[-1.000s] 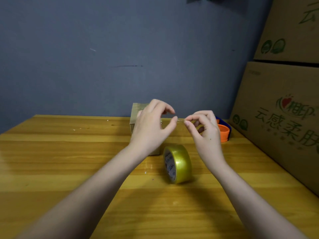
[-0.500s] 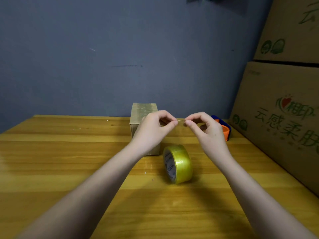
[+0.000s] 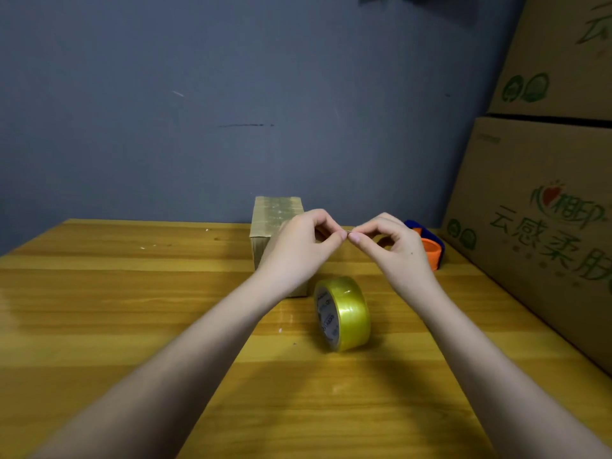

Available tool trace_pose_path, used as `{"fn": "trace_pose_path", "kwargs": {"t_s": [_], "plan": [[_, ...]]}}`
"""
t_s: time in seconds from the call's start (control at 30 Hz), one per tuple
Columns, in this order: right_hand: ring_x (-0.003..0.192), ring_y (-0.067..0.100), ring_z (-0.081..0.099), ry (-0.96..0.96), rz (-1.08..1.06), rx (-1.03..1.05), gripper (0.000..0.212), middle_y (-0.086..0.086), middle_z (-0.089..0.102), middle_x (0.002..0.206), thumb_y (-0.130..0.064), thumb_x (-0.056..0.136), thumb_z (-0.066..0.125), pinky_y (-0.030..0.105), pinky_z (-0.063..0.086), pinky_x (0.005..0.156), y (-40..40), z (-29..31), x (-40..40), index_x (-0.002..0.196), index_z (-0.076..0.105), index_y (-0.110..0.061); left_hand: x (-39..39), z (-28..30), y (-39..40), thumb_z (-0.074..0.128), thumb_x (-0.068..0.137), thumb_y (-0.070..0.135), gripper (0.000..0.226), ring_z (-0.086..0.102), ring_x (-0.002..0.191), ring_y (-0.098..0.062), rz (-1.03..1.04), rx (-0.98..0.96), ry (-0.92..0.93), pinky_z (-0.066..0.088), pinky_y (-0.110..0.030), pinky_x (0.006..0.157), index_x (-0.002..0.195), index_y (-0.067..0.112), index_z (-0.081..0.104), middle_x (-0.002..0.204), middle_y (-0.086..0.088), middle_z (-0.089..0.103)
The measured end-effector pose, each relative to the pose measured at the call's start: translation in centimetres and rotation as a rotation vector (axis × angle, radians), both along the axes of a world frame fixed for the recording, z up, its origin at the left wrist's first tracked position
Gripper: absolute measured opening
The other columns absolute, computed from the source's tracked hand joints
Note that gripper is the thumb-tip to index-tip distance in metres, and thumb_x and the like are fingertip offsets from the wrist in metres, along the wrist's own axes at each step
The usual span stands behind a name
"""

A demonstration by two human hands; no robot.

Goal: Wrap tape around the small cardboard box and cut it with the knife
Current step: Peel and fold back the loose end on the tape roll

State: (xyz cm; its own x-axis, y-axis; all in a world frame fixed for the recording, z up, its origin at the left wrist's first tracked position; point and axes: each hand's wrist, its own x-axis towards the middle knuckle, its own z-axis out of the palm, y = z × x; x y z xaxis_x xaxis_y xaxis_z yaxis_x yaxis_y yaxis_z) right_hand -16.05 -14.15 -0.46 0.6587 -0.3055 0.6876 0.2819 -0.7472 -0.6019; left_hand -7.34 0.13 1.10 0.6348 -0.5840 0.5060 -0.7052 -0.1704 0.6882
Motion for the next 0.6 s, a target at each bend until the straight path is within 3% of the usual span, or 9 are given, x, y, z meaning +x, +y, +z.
{"fn": "trace_pose_path", "kwargs": {"t_s": [0.13, 0.23, 0.3, 0.37, 0.47, 0.53, 0.6], "plan": [[0.078, 0.003, 0.057, 0.013, 0.014, 0.011, 0.004, -0.007, 0.062, 0.078, -0.017, 0.082, 0.071, 0.02, 0.046, 0.071, 0.1, 0.2, 0.1, 0.078, 0.072, -0.016, -0.3, 0.0, 0.4, 0.056, 0.088, 0.039, 0.015, 0.061, 0.085, -0.014, 0.053, 0.043, -0.162, 0.051, -0.04, 0.079, 0.082, 0.026, 0.06, 0.082, 0.009, 0.065], [0.079, 0.004, 0.057, 0.023, 0.033, 0.0, 0.006, -0.006, 0.062, 0.08, -0.016, 0.083, 0.069, 0.022, 0.047, 0.072, 0.2, 0.5, 0.1, 0.08, 0.073, -0.013, -0.6, -0.3, 0.7, 0.046, 0.094, 0.038, 0.021, 0.058, 0.079, -0.019, 0.125, 0.094, -0.292, 0.039, -0.033, 0.068, 0.081, 0.023, 0.056, 0.076, 0.006, 0.061], [0.08, 0.004, 0.058, 0.011, 0.023, 0.019, 0.006, -0.006, 0.063, 0.081, -0.015, 0.084, 0.068, 0.019, 0.047, 0.073, 0.2, 0.4, -0.1, 0.081, 0.073, -0.013, -0.2, -1.2, 1.2, 0.041, 0.096, 0.035, 0.023, 0.057, 0.074, -0.021, 0.187, 0.121, -0.273, 0.035, -0.033, 0.064, 0.079, 0.024, 0.052, 0.073, 0.006, 0.06], [0.081, 0.004, 0.06, 0.004, 0.012, 0.05, 0.007, -0.006, 0.065, 0.082, -0.016, 0.085, 0.068, 0.018, 0.047, 0.074, 0.1, 0.2, -0.3, 0.081, 0.073, -0.013, 0.5, -2.5, 1.6, 0.039, 0.097, 0.032, 0.029, 0.061, 0.067, -0.018, 0.15, 0.11, -0.034, 0.045, -0.035, 0.064, 0.072, 0.024, 0.051, 0.067, 0.006, 0.062], [0.08, 0.007, 0.06, -0.004, -0.012, 0.013, 0.008, -0.006, 0.065, 0.081, -0.018, 0.084, 0.069, 0.022, 0.048, 0.073, 0.1, 0.2, -0.3, 0.081, 0.073, -0.012, 0.4, -4.6, 2.0, 0.04, 0.099, 0.024, 0.036, 0.059, 0.05, -0.013, -0.083, 0.155, 0.461, 0.051, -0.031, 0.061, 0.068, 0.017, 0.057, 0.061, 0.0, 0.061], [0.08, 0.007, 0.059, -0.009, -0.027, -0.029, 0.008, -0.009, 0.064, 0.079, -0.019, 0.083, 0.069, 0.023, 0.048, 0.072, 0.2, 0.3, -0.1, 0.081, 0.073, -0.013, -0.6, -5.4, 2.2, 0.042, 0.098, 0.032, 0.032, 0.059, 0.058, -0.009, -0.175, 0.283, 0.596, 0.044, -0.022, 0.059, 0.076, 0.019, 0.061, 0.07, 0.002, 0.064], [0.08, 0.006, 0.059, -0.012, -0.036, -0.058, 0.008, -0.012, 0.063, 0.078, -0.021, 0.083, 0.069, 0.024, 0.049, 0.073, 0.3, 0.3, 0.1, 0.081, 0.073, -0.015, -1.5, -6.2, 1.9, 0.045, 0.094, 0.043, 0.027, 0.059, 0.077, -0.006, -0.21, 0.327, 0.663, 0.044, -0.021, 0.071, 0.093, 0.024, 0.064, 0.087, 0.011, 0.064]]}}
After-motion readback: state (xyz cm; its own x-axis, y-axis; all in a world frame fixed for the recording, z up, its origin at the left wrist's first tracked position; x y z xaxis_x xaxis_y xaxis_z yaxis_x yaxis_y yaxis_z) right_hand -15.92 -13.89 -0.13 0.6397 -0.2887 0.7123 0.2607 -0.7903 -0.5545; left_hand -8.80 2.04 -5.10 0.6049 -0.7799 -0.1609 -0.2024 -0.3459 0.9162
